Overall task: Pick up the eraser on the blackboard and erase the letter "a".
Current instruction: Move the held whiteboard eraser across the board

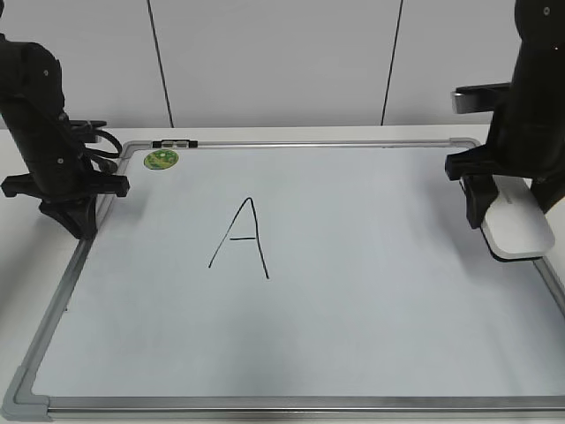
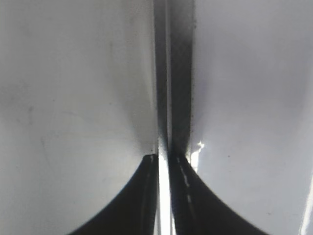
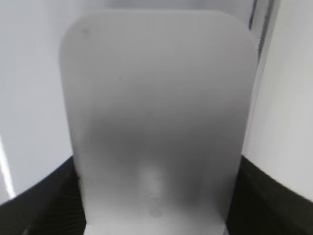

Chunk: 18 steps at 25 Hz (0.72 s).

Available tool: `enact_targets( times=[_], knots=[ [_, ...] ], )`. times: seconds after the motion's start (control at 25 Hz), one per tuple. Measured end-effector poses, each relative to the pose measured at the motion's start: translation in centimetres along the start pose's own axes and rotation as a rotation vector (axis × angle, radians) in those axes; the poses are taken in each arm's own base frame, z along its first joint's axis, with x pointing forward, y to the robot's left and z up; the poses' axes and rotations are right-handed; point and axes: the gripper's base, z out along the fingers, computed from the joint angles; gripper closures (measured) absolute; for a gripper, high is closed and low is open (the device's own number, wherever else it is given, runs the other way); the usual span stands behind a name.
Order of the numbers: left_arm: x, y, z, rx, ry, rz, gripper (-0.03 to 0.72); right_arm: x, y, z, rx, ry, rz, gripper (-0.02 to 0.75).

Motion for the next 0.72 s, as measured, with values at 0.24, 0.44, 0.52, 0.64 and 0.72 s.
enact_targets(
  times=[0.24,0.44,0.52,0.64,0.72],
  knots=[
    [0.0,0.0,0.0,0.001,0.002,-0.001,0.624,0.1,-3.0,0.6,-0.027,0.024,0.024,0.209],
    [0.0,0.0,0.0,0.003,0.003,-0.002,0.624,-0.8,-5.0,1.7,-0.081,0.037,0.056,0.209],
    [0.0,0.0,0.0,0.003,0.003,-0.002,0.624,-1.7,-5.2,2.2,-0.108,0.033,0.048,0.209],
    [0.0,0.0,0.0,0.003,0.003,-0.002,0.624,-2.7,-5.1,3.1,-0.124,0.035,0.036,0.209],
    [0.0,0.0,0.0,0.003,0.003,-0.002,0.624,-3.2,-5.0,4.0,-0.131,0.046,0.032,0.209]
  ],
)
